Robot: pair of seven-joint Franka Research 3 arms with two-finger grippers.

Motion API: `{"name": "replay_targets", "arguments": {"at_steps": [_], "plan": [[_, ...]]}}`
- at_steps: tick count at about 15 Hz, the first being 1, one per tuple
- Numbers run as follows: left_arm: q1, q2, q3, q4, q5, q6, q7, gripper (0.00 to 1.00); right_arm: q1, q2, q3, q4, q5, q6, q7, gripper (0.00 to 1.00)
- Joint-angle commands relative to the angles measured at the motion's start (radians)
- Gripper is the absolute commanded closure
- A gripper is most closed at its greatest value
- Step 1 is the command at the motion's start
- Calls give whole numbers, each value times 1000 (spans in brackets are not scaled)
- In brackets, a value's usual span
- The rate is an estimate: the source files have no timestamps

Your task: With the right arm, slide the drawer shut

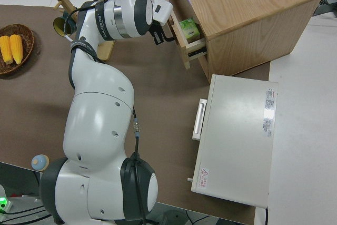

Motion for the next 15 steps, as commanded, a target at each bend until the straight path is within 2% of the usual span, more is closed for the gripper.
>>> {"name": "replay_targets", "arguments": {"at_steps": [1,4,6,8,15], "plan": [[4,11,-6,24,17,-20,10,7,-48,23,17,38,-20,19,-63,1000],[4,11,-6,26,17,-20,10,7,-88,33,27,39,-20,33,-108,1000],[4,11,-6,26,17,-20,10,7,-97,54,29,79,-20,30,-128,1000],[4,11,-6,26,17,-20,10,7,-111,59,30,91,-18,33,-132,1000],[4,11,-6,24,17,-20,10,7,-123,60,30,91,-18,33,-158,1000]]}}
